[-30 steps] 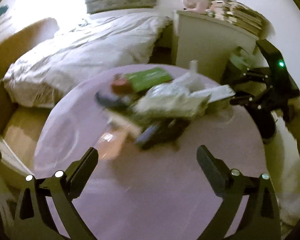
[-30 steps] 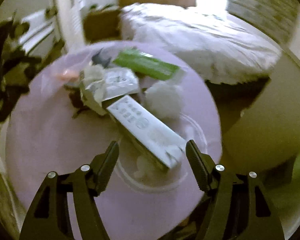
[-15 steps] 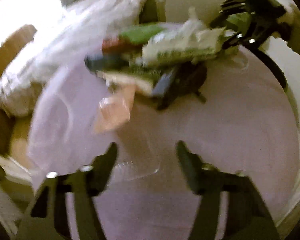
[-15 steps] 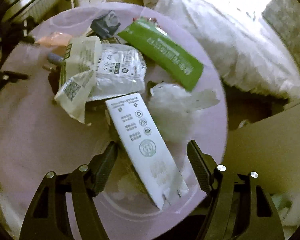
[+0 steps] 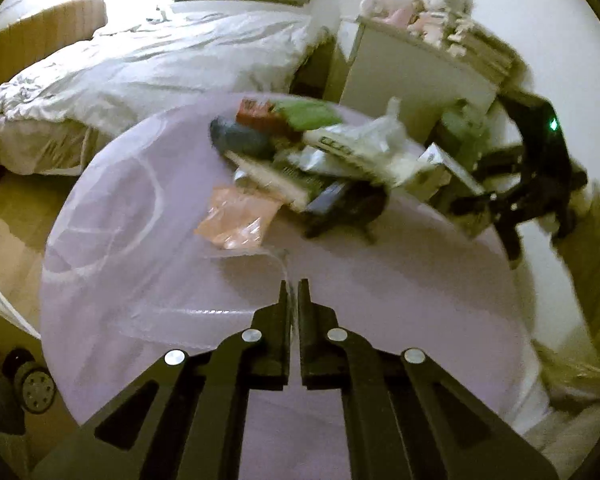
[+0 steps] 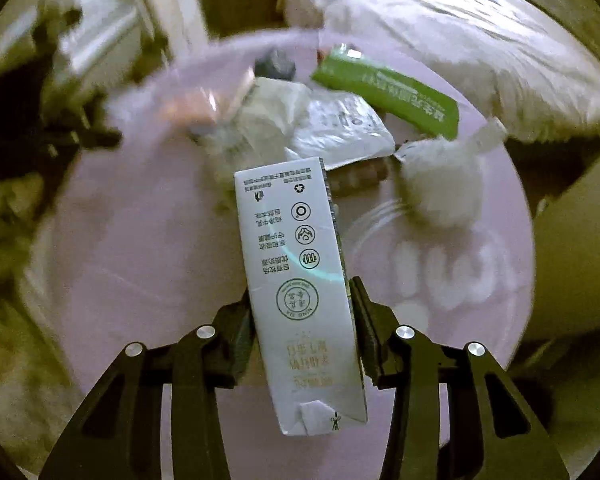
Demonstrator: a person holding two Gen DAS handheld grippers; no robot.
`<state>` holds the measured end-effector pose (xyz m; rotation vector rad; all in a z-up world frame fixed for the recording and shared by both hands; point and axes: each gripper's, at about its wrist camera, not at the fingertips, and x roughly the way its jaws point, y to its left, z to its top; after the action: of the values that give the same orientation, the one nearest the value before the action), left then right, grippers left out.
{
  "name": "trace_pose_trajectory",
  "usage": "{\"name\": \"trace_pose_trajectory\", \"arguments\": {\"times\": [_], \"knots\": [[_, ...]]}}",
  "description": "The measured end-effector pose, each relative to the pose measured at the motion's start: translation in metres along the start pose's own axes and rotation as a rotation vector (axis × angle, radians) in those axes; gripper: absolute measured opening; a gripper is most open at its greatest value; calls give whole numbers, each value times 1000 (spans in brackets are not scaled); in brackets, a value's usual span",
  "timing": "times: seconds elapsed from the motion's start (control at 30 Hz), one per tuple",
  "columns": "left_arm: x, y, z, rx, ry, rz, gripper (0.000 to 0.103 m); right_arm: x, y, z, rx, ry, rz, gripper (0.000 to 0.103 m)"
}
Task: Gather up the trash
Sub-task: 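Grasp the white milk carton with the right tool while the left tool grasps the clear plastic tray, then carry the carton and tray over the black bin and release both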
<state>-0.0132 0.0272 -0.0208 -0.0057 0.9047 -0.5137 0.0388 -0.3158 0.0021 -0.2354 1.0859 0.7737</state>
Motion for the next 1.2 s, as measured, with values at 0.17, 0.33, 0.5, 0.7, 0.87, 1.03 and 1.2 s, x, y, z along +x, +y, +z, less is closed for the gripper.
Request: {"name": "trace_pose_trajectory", "arguments": {"times": [0.17, 0.33, 0.5, 0.7, 0.87, 1.03, 1.2], "knots": [[0, -28, 25, 2, -31, -83, 4, -22, -24, -34, 316, -200, 160, 44], [15, -86, 57, 74, -45, -225, 4, -38, -41, -65, 524, -325, 141, 44], [53, -146, 92, 101, -21, -370, 4, -72, -81, -108, 710, -439, 38, 44], [118, -235, 130, 208, 41, -497, 4, -102, -132, -152, 853, -493, -127, 44], [166, -289, 147, 267, 80, -548, 4, -103, -174, -179, 941, -492, -242, 44], [202, -325, 149, 307, 123, -578, 4, -87, -212, -205, 1036, -471, -296, 44], [229, -345, 142, 355, 179, -576, 4, -61, -233, -229, 1106, -431, -301, 44]]}}
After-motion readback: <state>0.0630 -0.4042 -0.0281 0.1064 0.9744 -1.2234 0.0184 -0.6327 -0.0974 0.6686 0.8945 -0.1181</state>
